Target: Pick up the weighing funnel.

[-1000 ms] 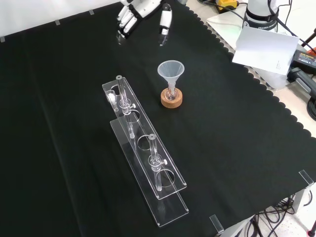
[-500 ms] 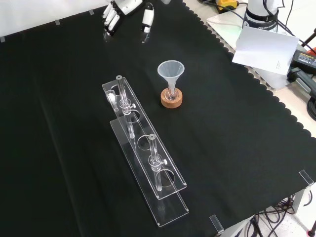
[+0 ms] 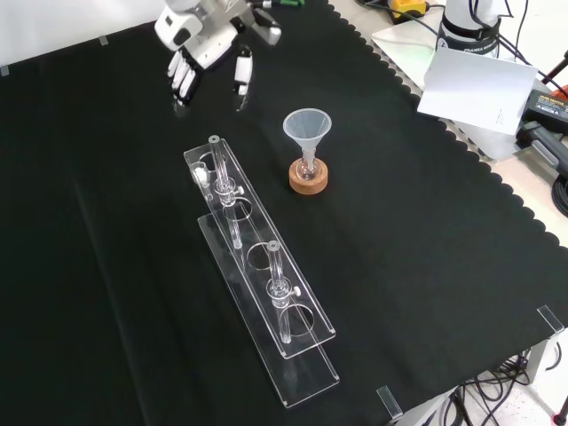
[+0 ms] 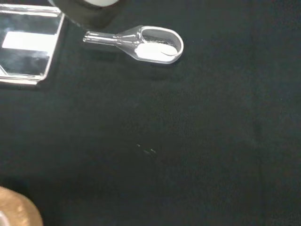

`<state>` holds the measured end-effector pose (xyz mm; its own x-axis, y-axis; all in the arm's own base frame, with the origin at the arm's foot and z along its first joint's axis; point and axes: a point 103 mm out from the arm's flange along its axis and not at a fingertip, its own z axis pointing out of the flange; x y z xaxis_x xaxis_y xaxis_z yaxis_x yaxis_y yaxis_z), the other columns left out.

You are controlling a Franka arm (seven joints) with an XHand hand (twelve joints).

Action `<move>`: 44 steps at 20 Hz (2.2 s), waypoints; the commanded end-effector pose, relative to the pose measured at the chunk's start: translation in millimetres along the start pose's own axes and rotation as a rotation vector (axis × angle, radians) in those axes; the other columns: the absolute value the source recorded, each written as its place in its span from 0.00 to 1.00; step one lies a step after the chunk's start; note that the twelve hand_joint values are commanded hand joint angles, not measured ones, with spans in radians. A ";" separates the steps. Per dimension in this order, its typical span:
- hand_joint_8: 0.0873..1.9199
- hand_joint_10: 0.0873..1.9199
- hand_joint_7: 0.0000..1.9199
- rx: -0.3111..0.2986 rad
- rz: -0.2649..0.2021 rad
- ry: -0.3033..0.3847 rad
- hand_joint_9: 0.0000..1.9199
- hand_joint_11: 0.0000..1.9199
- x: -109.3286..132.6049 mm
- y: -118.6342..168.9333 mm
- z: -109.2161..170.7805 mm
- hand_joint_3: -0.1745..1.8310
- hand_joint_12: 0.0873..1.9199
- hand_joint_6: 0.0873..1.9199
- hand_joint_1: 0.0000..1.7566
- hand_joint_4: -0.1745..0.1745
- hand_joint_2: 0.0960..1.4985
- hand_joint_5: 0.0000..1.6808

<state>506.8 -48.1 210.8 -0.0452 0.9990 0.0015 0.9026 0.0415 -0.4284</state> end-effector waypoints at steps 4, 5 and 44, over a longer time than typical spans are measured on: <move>0.32 0.28 0.19 -0.002 -0.038 -0.009 0.29 0.21 -16.8 51.6 27.0 0.00 0.67 0.00 0.50 0.40 0.58 0.33; 0.32 0.28 0.19 -0.001 -0.038 -0.007 0.29 0.21 -17.9 54.7 30.4 0.00 0.66 0.00 0.50 0.40 0.58 0.33; 0.31 0.22 0.25 -0.086 -0.007 -0.037 0.37 0.27 -10.2 103.2 98.5 0.00 0.62 0.35 0.54 0.43 0.59 0.33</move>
<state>558.1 -56.7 76.6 -0.0651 0.9973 -0.0350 0.9304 0.0480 -0.3633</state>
